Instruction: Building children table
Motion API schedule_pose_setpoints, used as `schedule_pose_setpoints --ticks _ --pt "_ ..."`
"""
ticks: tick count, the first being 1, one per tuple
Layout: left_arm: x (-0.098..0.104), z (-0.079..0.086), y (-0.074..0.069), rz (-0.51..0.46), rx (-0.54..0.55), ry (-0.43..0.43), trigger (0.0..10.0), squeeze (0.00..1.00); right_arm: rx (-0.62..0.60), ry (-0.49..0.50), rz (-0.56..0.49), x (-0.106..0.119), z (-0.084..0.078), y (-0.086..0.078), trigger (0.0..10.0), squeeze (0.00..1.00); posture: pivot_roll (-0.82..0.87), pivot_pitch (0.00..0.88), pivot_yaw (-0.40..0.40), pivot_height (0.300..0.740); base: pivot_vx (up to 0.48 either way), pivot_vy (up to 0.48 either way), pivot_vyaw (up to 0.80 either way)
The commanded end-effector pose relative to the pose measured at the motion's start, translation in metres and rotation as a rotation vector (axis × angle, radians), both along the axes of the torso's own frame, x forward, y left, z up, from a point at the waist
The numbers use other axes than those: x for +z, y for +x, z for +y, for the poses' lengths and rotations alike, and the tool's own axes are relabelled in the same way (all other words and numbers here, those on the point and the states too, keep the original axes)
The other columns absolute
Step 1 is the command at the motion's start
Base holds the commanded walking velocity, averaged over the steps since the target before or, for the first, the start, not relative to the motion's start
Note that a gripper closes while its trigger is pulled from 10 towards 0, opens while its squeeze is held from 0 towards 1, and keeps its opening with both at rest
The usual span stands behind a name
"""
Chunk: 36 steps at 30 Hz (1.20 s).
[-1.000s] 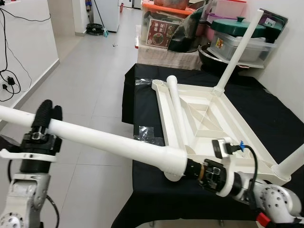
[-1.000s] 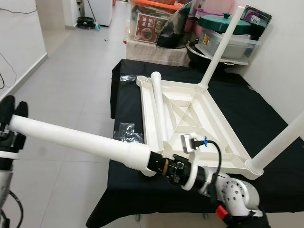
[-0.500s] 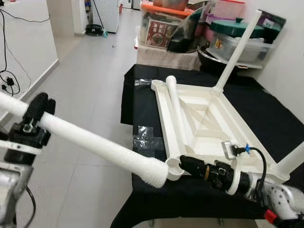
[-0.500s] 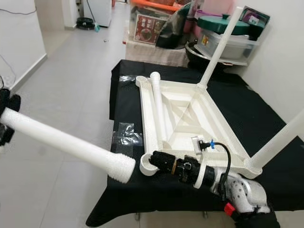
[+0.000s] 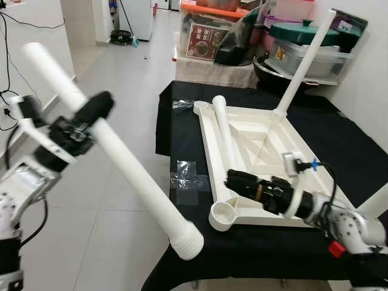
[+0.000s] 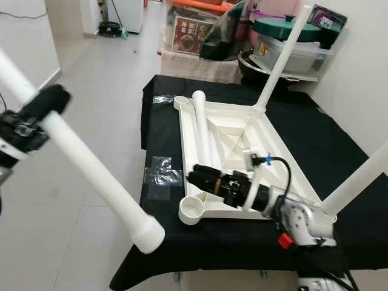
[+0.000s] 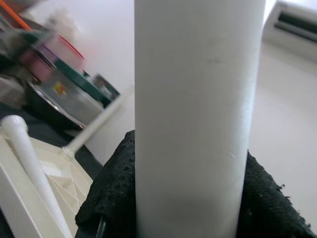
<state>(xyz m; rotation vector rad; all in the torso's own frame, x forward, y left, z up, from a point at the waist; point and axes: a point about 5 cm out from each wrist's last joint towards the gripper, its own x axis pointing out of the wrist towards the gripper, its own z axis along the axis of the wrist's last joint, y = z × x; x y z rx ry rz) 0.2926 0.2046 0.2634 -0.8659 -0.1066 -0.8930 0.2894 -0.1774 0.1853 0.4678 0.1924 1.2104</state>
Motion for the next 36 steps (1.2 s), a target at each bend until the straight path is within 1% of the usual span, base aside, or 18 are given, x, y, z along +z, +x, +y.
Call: schedule_pose_setpoints --ticks 1,2,3,6,7,8,9,12,14,15,16,18,20,25,30,32,36 --pt "0.002 -0.014 0.006 -0.021 -0.053 0.027 10.0 0.0 0.061 0.015 -0.051 0.014 0.012 -0.001 10.0 0.0 0.07 0.0 -0.118 0.74 0.0 0.0 0.0" --pt "0.003 -0.023 0.012 -0.034 -0.082 0.036 10.0 0.0 0.098 0.013 -0.084 0.021 0.023 0.001 10.0 0.0 0.06 0.0 -0.116 0.74 0.0 0.0 0.0" --pt "0.003 -0.023 0.012 -0.034 -0.082 0.036 10.0 0.0 0.098 0.013 -0.084 0.021 0.023 0.001 10.0 0.0 0.06 0.0 -0.116 0.74 0.0 0.0 0.0" --pt "0.004 -0.044 0.02 -0.068 -0.159 0.075 10.0 0.0 0.164 -0.01 -0.159 0.036 0.046 0.002 10.0 0.0 0.05 0.0 -0.11 0.74 0.0 0.0 0.0" --pt "0.004 -0.047 0.021 -0.077 -0.173 0.084 10.0 0.0 0.182 -0.017 -0.172 0.038 0.051 0.002 10.0 0.0 0.05 0.0 -0.11 0.74 0.0 0.0 0.0" --pt "0.004 -0.047 0.021 -0.077 -0.173 0.084 10.0 0.0 0.182 -0.017 -0.172 0.038 0.051 0.002 10.0 0.0 0.05 0.0 -0.11 0.74 0.0 0.0 0.0" --pt "0.005 -0.05 0.022 -0.09 -0.184 0.09 10.0 0.0 0.198 -0.023 -0.178 0.04 0.054 0.001 10.0 0.0 0.05 0.0 -0.109 0.74 0.0 0.0 0.0" --pt "0.008 -0.059 0.025 -0.127 -0.221 0.107 10.0 0.0 0.19 -0.121 -0.179 0.035 0.067 0.007 10.0 0.0 0.05 0.0 -0.108 0.74 0.0 0.0 0.0" --pt "0.008 -0.059 0.025 -0.127 -0.221 0.107 10.0 0.0 0.19 -0.121 -0.179 0.035 0.067 0.007 10.0 0.0 0.05 0.0 -0.108 0.74 0.0 0.0 0.0" --pt "0.008 -0.062 0.026 -0.134 -0.23 0.113 10.0 0.0 0.198 -0.152 -0.176 0.033 0.07 0.007 10.0 0.0 0.05 0.0 -0.109 0.74 0.0 0.0 0.0" --pt "0.008 -0.062 0.026 -0.134 -0.23 0.113 10.0 0.0 0.198 -0.152 -0.176 0.033 0.07 0.007 10.0 0.0 0.05 0.0 -0.109 0.74 0.0 0.0 0.0" --pt "0.009 -0.065 0.028 -0.144 -0.24 0.13 10.0 0.0 0.229 -0.206 -0.162 0.025 0.073 0.006 10.0 0.0 0.05 0.0 -0.109 0.74 0.0 0.0 0.0" --pt "0.009 -0.068 0.031 -0.153 -0.246 0.141 10.0 0.0 0.233 -0.248 -0.15 0.019 0.077 0.007 10.0 0.0 0.05 0.0 -0.107 0.74 0.0 0.0 0.0" --pt "0.007 -0.069 0.034 -0.171 -0.247 0.163 10.0 0.0 0.234 -0.275 -0.137 0.017 0.081 0.007 10.0 0.0 0.05 0.0 -0.106 0.74 0.0 0.0 0.0" --pt "0.009 -0.071 0.037 -0.188 -0.248 0.159 10.0 0.0 0.243 -0.32 -0.117 0.01 0.086 0.007 10.0 0.0 0.05 0.0 -0.107 0.74 0.0 0.0 0.0" --pt "0.009 -0.071 0.037 -0.188 -0.248 0.159 10.0 0.0 0.243 -0.32 -0.117 0.01 0.086 0.007 10.0 0.0 0.05 0.0 -0.107 0.74 0.0 0.0 0.0" --pt "0.012 -0.073 0.041 -0.204 -0.238 0.161 10.0 0.0 0.213 -0.353 -0.093 0.003 0.089 0.011 10.0 0.0 0.05 0.0 -0.109 0.74 0.0 0.0 0.0"
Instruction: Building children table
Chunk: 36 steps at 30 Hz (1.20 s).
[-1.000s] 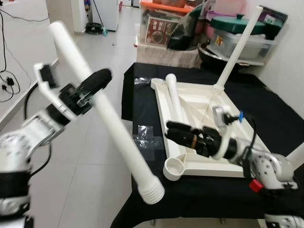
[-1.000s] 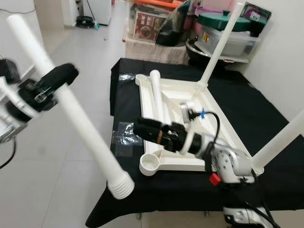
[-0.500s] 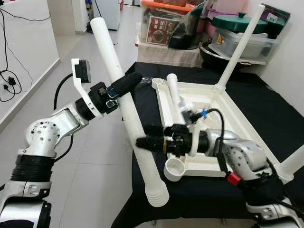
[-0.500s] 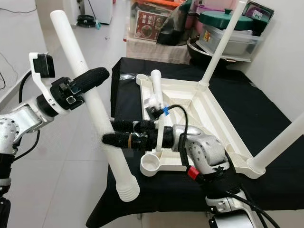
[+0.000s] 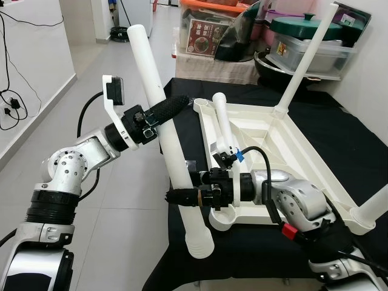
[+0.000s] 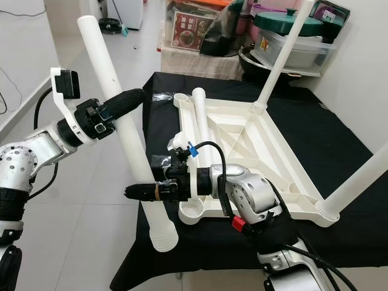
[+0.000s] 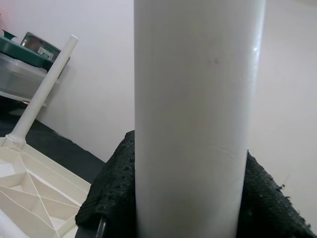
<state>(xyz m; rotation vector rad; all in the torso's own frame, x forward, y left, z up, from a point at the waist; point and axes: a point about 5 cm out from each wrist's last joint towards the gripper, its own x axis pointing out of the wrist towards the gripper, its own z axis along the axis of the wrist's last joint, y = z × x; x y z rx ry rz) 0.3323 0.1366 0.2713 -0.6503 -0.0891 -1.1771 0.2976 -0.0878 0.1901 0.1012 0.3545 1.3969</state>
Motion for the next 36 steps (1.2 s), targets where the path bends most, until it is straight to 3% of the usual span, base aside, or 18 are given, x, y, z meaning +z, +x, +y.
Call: schedule_pose_setpoints --ticks 1,15,36 --pt "0.004 -0.005 0.002 -0.023 -0.011 -0.006 10.0 0.0 -0.022 -0.029 0.004 -0.001 -0.001 0.003 10.0 0.0 0.05 0.0 -0.109 0.74 0.0 0.0 0.0" --pt "0.01 -0.011 0.007 -0.061 -0.018 -0.009 10.0 0.0 -0.069 -0.042 0.027 -0.009 0.018 0.007 10.0 0.0 0.04 0.0 -0.114 0.74 0.0 0.0 0.0" --pt "0.009 -0.012 0.011 -0.072 -0.008 -0.013 10.0 0.0 -0.071 -0.027 0.008 -0.003 0.028 0.01 10.0 0.0 0.04 0.0 -0.112 0.74 0.0 0.0 0.0"
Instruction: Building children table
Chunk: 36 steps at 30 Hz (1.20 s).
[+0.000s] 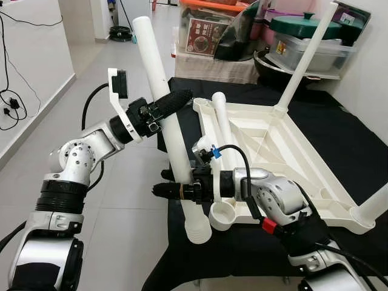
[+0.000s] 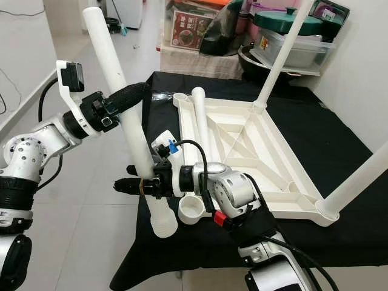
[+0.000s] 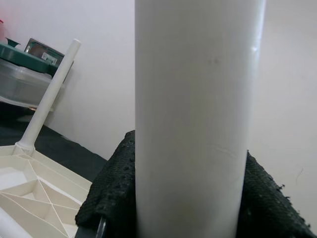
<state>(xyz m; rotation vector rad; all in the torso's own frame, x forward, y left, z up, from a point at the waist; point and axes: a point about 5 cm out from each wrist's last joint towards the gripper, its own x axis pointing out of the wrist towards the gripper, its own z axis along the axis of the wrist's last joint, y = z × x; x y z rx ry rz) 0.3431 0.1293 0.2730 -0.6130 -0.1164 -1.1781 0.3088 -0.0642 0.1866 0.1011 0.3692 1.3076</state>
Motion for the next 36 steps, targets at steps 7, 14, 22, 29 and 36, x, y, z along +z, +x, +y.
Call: schedule_pose_setpoints --ticks 7,14,22,29,36 --pt "0.007 -0.008 0.0 -0.036 -0.028 -0.03 10.0 0.0 0.009 -0.038 0.015 -0.005 0.009 -0.002 10.0 0.0 0.04 0.0 -0.109 0.74 0.0 0.0 0.0" --pt "0.006 -0.01 0.0 -0.04 -0.031 -0.032 10.0 0.0 -0.021 -0.07 0.023 -0.009 0.011 0.002 10.0 0.0 0.04 0.0 -0.108 0.74 0.0 0.0 0.0" --pt "0.006 -0.011 0.0 -0.045 -0.028 -0.031 10.0 0.0 -0.047 -0.088 0.028 -0.011 0.012 0.006 4.6 0.0 0.04 0.0 -0.109 0.74 0.0 0.0 0.0" --pt "0.006 -0.011 0.001 -0.044 -0.026 -0.032 10.0 0.0 -0.029 -0.05 0.008 -0.005 0.014 0.004 0.0 0.0 0.04 0.0 -0.107 0.74 0.0 0.0 0.0" --pt "0.002 -0.012 0.001 -0.011 -0.031 -0.009 10.0 0.0 -0.024 -0.026 -0.001 -0.001 0.017 0.005 0.0 0.0 0.04 0.0 -0.107 0.74 0.0 0.0 0.0"
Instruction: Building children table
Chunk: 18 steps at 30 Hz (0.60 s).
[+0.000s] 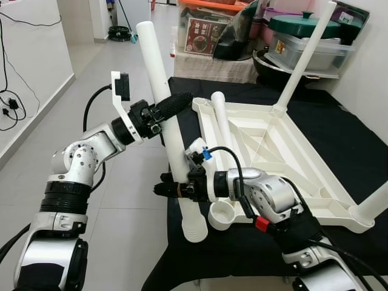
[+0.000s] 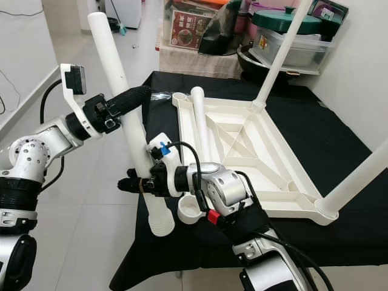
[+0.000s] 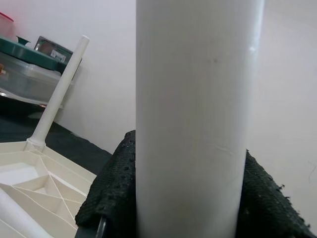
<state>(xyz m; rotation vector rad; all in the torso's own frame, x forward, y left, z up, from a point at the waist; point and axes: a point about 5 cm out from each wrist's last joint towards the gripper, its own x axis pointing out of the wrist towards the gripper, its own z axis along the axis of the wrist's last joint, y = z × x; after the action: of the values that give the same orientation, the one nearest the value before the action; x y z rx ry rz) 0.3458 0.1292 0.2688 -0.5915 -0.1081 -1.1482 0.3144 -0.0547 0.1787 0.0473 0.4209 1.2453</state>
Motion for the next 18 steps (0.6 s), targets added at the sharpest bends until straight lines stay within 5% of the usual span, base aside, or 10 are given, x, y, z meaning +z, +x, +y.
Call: schedule_pose_setpoints --ticks 1,5,6,16,17,18 --pt "0.0051 -0.0121 -0.0017 -0.007 -0.063 -0.024 10.0 0.0 0.022 0.053 -0.008 0.0073 0.0076 -0.0011 0.0 0.0 0.04 0.0 -0.107 0.74 0.0 0.0 0.0" --pt "0.0034 -0.012 -0.0004 0.017 -0.054 -0.022 10.0 0.0 0.021 0.055 -0.007 0.0068 0.0082 -0.0013 0.0 0.0 0.04 0.0 -0.106 0.74 0.0 0.0 0.0" --pt "0.0029 -0.0116 -0.0002 0.022 -0.051 -0.024 10.0 1.0 0.02 0.054 -0.006 0.0062 0.0083 -0.0016 0.0 0.0 0.04 0.0 -0.107 0.74 0.0 0.0 0.0" --pt "0.0009 -0.0107 -0.0034 -0.002 -0.053 0.0 10.0 1.0 0.012 0.052 -0.004 0.0046 0.0065 -0.001 0.0 0.0 0.04 0.0 -0.107 0.74 0.0 0.0 0.0" --pt "0.0006 -0.0106 -0.005 -0.004 -0.06 0.005 10.0 0.0 -0.002 0.052 -0.007 0.0054 0.0044 0.0014 0.0 0.0 0.04 0.0 -0.108 0.74 0.0 0.0 0.0" --pt "0.0004 -0.0105 -0.006 -0.003 -0.064 0.007 10.0 0.0 -0.012 0.052 -0.01 0.0059 0.003 0.0032 0.0 0.0 0.04 0.0 -0.108 0.74 0.0 0.0 0.0"
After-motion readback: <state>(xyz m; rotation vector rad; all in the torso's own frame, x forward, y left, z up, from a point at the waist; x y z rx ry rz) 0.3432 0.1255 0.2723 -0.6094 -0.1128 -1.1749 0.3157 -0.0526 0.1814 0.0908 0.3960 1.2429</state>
